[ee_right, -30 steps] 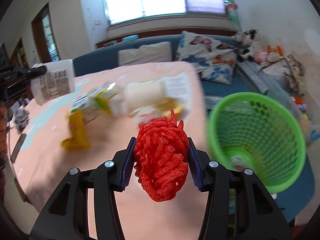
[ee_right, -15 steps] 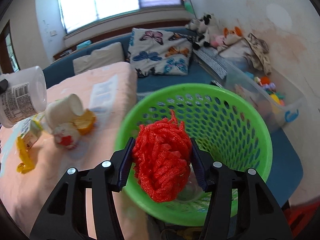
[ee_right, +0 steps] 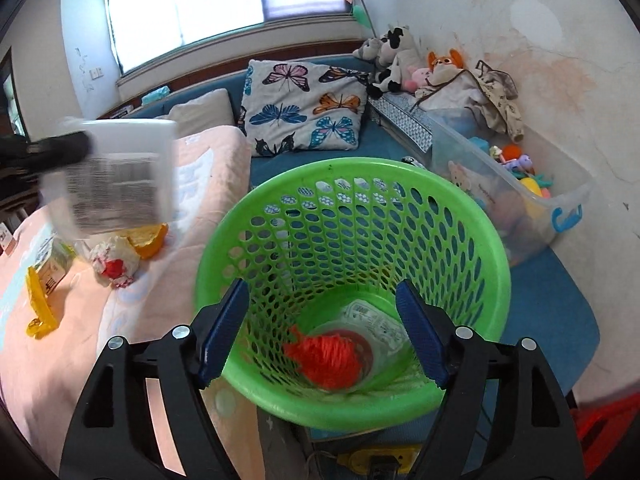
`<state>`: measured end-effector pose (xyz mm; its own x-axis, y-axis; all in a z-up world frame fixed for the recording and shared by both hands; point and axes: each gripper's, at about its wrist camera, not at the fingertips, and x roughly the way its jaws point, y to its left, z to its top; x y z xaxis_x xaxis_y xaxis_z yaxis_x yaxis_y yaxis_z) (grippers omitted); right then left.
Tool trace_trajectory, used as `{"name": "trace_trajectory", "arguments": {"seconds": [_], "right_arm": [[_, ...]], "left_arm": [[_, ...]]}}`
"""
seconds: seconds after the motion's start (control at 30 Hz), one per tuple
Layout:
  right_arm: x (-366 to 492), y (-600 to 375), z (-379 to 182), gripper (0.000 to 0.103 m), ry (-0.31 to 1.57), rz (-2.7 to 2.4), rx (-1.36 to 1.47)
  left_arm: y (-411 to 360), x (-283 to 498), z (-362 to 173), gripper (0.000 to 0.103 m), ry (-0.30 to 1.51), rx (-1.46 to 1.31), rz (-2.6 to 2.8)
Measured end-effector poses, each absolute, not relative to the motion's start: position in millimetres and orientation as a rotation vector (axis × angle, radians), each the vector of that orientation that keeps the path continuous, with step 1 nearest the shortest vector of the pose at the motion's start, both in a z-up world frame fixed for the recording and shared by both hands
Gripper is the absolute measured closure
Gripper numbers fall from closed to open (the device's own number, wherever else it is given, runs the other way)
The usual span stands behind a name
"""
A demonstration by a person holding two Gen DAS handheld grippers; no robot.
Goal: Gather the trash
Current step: 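Drop the red netting into the basket with the right gripper while the left carries the clear cup there, then release the clear cup into the green basket with the left gripper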
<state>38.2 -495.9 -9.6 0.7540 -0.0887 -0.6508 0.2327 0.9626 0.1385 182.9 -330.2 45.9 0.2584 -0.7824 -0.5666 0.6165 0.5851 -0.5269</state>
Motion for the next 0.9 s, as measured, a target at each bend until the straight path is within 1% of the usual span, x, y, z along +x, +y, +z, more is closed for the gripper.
{"name": "trace_trajectory", "arguments": {"seconds": [0.3,0.5,0.73,0.77,0.8,0.9], "right_arm": [[6,-495,-2,0.026,0.664,-0.197,0.201],[-7,-499,-3,0.026,0.659,-0.209,0.217],[-12,-501,-5,0.026,0.657,-0.211,0.232],[-13,-501,-4,0.026,0.655,-0.212,0.233],[-13,-501,-3,0.026,0.653,-0.211,0.234],[-15,-500,-2,0.026,0.647,-0.211,0.235]], "left_arm": [[-377,184,17,0.099,0.981,-0.148,-0.981],[-385,181,2,0.096,1.021,-0.124,-0.968],[-384,180,2,0.095,1.024,-0.118,-0.973],[-384,180,1,0.092,1.025,-0.116,-0.970],[-382,180,2,0.086,1.024,-0.117,-0.969],[-379,180,4,0.085,1.024,-0.124,-0.968]]}}
